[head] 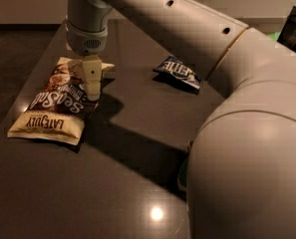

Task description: Move brown chip bag near sponge

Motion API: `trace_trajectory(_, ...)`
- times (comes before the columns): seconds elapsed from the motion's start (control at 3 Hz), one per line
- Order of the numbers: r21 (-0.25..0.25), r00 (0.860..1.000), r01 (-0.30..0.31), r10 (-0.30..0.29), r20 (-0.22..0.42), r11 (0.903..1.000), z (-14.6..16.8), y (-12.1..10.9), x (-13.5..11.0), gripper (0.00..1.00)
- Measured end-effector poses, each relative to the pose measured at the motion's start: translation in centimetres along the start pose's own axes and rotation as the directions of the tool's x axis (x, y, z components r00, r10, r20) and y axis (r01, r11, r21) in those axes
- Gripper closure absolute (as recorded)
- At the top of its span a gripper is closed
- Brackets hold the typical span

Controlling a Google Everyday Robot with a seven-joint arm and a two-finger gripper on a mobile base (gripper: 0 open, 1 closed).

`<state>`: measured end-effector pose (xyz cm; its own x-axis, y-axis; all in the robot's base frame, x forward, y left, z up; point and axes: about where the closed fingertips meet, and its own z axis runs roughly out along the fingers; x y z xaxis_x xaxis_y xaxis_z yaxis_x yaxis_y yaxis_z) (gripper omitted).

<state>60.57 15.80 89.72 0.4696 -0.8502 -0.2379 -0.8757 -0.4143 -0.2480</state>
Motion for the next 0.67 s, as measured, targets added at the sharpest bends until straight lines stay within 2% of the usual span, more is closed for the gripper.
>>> trace_trajectory(0.67,-0.059,0.999,-0.004,0.001,-0.053,0.9983,3.4,-1.3,0.6,0.00)
